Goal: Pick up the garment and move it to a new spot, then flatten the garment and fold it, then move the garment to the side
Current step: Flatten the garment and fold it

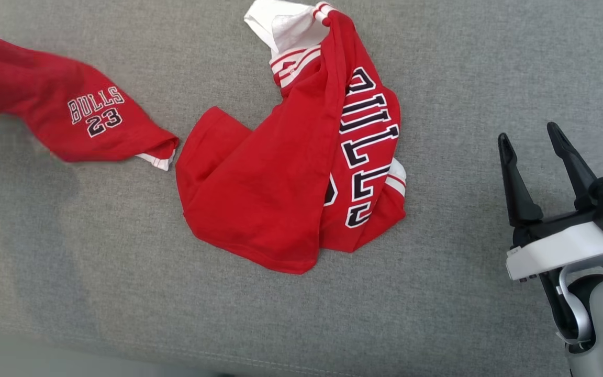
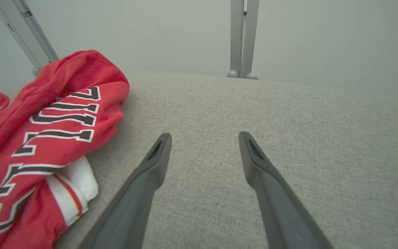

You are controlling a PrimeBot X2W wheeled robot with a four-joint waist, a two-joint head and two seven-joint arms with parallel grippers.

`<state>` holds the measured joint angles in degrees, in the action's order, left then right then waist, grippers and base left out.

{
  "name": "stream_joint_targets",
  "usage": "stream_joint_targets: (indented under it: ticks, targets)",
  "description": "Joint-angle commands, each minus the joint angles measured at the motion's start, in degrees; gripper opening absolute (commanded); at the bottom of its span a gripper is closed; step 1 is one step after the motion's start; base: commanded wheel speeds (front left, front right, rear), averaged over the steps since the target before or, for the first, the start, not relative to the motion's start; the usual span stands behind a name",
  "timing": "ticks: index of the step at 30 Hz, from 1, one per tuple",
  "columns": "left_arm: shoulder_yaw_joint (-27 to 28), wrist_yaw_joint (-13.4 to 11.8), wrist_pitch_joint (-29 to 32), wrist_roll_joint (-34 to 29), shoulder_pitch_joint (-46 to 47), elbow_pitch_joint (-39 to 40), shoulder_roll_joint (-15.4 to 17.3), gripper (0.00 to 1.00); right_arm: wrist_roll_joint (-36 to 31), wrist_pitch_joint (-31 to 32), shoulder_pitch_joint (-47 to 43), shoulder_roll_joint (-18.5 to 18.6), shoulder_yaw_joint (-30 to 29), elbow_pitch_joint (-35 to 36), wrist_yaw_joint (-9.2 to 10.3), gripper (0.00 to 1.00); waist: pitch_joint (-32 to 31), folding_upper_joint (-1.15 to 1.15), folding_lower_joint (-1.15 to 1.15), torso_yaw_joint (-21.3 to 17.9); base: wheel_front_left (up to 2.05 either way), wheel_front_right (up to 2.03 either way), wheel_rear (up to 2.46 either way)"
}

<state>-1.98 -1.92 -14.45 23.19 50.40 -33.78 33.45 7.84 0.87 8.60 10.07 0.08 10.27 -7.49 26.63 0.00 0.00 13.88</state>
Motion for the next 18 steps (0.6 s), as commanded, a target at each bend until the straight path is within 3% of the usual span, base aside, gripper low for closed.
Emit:
stream_joint_targets:
  ticks: [1, 12, 18]
  targets:
    - [0.0, 0.7, -0.3, 0.9, -0.8, -1.6, -1.3, 0.0, -0.3, 0.4, 0.9, 0.4, -0.1, 0.7, 0.0, 1.0, 2.7, 0.0, 0.0, 0.3, 0.0, 0.0, 0.0]
    - [-0.5, 7.6, -0.7, 4.6, -4.7, -17.6, -14.7, 0.0, -0.7, 1.2, 2.0, 0.0, -0.4, 2.0, 0.0, 1.0, 4.9, 0.0, 0.0, -0.1, 0.0, 0.0, 0.0]
    - [2.6, 8.9, -0.8, 6.1, -9.0, -19.2, -17.7, 0.0, -0.2, -1.1, 2.3, -1.2, 0.6, -0.7, 0.0, 1.0, 1.1, 0.0, 0.0, -1.2, 0.0, 0.0, 0.0]
